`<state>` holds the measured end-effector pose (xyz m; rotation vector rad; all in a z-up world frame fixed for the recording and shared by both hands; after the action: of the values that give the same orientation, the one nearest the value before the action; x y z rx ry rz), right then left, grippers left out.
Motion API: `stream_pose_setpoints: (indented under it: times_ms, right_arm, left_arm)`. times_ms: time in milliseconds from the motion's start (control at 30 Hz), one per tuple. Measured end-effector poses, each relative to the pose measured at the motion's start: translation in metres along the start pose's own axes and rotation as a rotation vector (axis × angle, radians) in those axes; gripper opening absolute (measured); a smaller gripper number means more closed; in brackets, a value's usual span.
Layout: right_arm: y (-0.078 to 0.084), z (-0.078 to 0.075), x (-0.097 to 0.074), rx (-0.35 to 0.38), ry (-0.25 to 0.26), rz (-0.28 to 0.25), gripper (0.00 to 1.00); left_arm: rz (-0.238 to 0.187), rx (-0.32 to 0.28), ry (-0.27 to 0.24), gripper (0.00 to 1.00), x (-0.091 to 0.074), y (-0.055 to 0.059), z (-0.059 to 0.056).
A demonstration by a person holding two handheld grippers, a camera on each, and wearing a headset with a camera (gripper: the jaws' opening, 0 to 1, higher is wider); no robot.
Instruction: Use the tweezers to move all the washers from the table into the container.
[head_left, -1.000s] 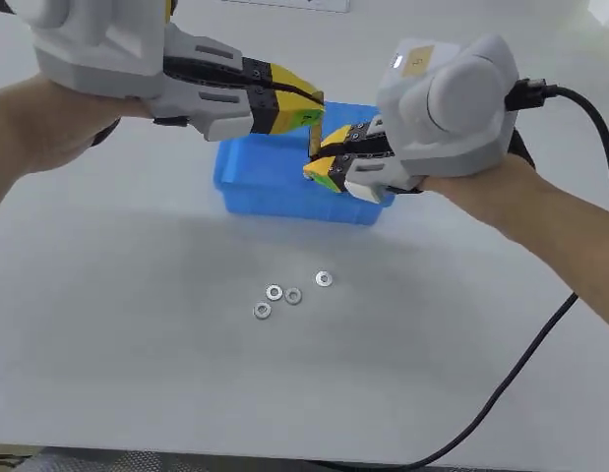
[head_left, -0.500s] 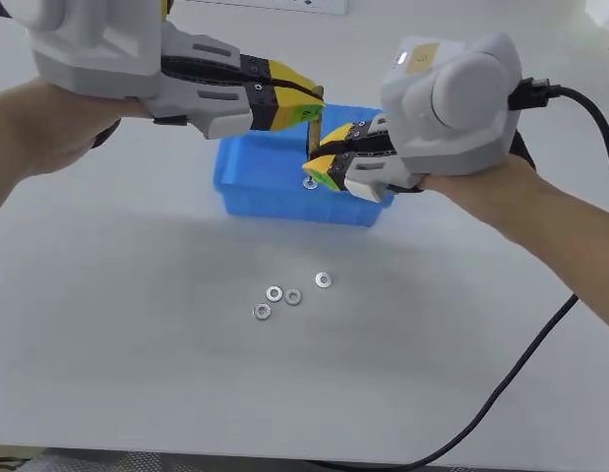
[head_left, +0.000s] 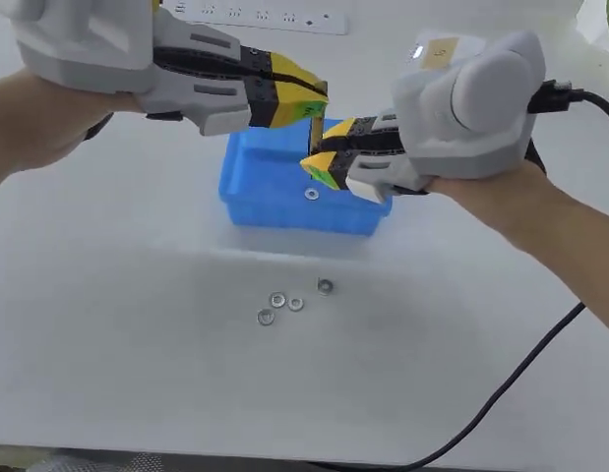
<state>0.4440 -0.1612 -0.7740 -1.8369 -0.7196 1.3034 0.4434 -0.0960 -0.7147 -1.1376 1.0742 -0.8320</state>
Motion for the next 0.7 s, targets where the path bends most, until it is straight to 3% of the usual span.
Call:
stream_pose_setpoints:
  times_ms: [67, 200, 467, 700]
  right_arm:
    - [-0.003, 0.006, -0.004, -0.006, -0.006, -0.007, 0.12]
    - [-0.004, 0.022, -0.011, -0.029, -0.031, -0.008, 0.12]
    - [0.003, 0.047, -0.022, -0.021, -0.059, -0.005, 0.13]
    - [0.018, 0.064, -0.025, 0.006, -0.081, 0.022, 0.13]
  left_arm:
    - [0.001, 0.008, 0.009, 0.04, -0.002, -0.006, -0.010]
    - [0.012, 0.023, 0.032, 0.04, -0.007, -0.008, -0.029]
    - [-0.007, -0.016, 0.039, 0.04, -0.011, -0.001, -0.056]
    - [-0.012, -0.052, 0.064, 0.04, -0.004, 0.003, -0.076]
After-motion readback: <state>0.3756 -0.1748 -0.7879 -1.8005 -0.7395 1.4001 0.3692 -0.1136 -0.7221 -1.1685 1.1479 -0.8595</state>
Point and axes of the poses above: the centre of the closed fingertips' face, and the gripper's own axes: x roughly forward along the fingers, z roughly to its left, y roughly out of its underside, the point moved 5 cm from there along -x, roughly backward along the fingers, and after that the axes turned 3 degrees about -x, right-handed, at the moved point
